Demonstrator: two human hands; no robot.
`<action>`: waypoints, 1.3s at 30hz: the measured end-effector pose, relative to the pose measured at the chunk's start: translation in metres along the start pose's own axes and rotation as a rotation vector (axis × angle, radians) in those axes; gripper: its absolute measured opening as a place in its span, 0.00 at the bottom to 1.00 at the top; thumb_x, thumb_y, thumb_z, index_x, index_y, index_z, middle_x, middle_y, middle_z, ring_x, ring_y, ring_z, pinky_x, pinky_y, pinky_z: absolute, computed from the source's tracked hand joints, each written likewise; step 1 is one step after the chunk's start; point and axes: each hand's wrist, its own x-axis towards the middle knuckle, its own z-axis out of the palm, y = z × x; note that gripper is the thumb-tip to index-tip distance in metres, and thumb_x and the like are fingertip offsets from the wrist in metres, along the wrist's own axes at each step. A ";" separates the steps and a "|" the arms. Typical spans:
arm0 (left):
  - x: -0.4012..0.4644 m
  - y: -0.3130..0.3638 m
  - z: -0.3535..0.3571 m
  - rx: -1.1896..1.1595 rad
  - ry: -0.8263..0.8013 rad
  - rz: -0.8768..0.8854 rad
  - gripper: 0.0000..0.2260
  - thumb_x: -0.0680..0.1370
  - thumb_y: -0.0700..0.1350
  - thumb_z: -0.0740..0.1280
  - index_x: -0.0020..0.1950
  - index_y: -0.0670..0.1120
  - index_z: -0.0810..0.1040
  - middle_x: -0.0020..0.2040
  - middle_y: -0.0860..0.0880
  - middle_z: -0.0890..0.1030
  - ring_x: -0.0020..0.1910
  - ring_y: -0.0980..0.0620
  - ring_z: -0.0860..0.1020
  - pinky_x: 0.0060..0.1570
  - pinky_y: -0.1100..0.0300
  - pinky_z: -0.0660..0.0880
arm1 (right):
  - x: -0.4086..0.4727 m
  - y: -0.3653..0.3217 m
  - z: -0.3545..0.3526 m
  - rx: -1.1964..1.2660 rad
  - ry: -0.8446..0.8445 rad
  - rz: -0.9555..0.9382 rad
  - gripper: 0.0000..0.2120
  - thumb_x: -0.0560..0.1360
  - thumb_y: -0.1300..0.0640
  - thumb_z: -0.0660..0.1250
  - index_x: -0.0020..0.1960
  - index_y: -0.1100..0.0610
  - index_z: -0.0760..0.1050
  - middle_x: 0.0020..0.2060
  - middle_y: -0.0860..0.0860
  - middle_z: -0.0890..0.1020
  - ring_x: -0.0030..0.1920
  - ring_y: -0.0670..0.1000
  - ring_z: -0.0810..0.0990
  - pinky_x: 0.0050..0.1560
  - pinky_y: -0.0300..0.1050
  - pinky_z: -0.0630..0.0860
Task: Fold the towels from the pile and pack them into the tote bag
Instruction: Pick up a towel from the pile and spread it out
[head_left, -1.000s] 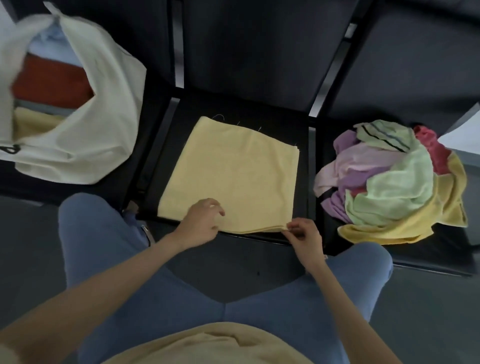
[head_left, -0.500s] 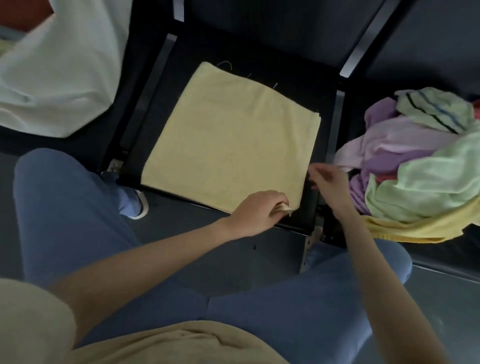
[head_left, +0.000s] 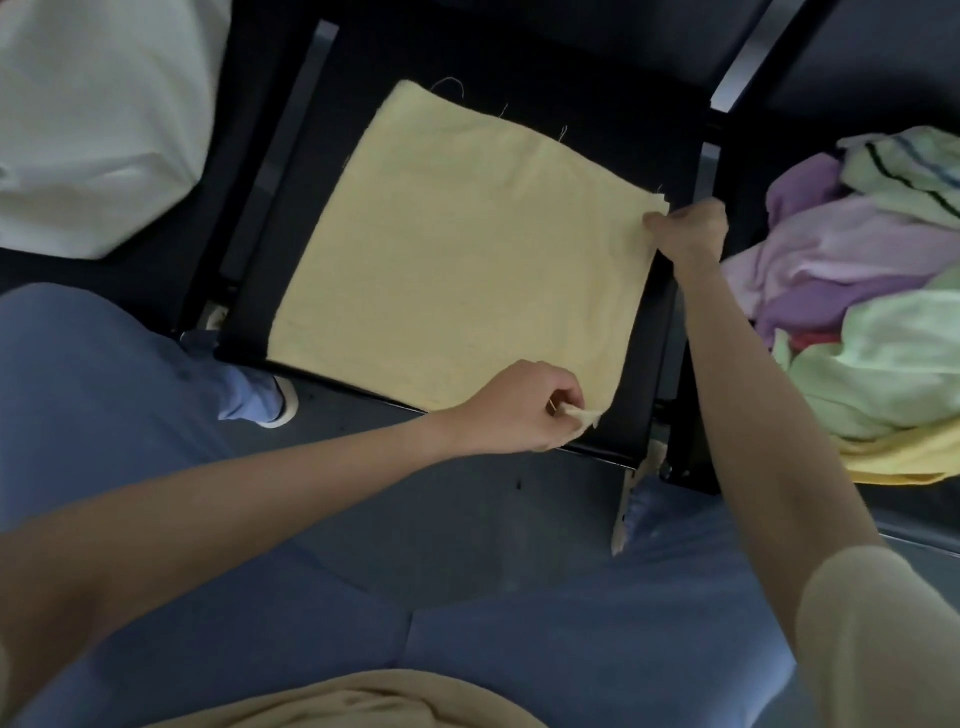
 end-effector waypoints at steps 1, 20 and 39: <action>0.001 0.002 0.000 -0.022 -0.015 -0.021 0.04 0.74 0.40 0.70 0.48 0.43 0.82 0.40 0.53 0.82 0.40 0.55 0.80 0.44 0.60 0.76 | 0.000 0.000 -0.003 -0.039 0.005 -0.026 0.11 0.72 0.60 0.68 0.33 0.59 0.71 0.31 0.50 0.74 0.31 0.48 0.73 0.40 0.43 0.75; -0.062 -0.008 -0.079 -0.637 0.000 -0.303 0.05 0.75 0.33 0.70 0.45 0.38 0.74 0.40 0.38 0.85 0.41 0.43 0.84 0.47 0.51 0.82 | -0.022 -0.101 0.003 0.516 0.162 -0.171 0.13 0.77 0.61 0.63 0.37 0.56 0.62 0.28 0.52 0.70 0.18 0.46 0.70 0.21 0.40 0.68; -0.088 -0.122 -0.119 -0.081 0.295 -0.622 0.02 0.70 0.38 0.65 0.40 0.45 0.74 0.36 0.50 0.79 0.34 0.51 0.79 0.36 0.57 0.70 | -0.068 -0.184 0.175 0.219 -0.029 -0.220 0.08 0.78 0.51 0.64 0.44 0.53 0.70 0.37 0.53 0.83 0.33 0.48 0.83 0.44 0.45 0.81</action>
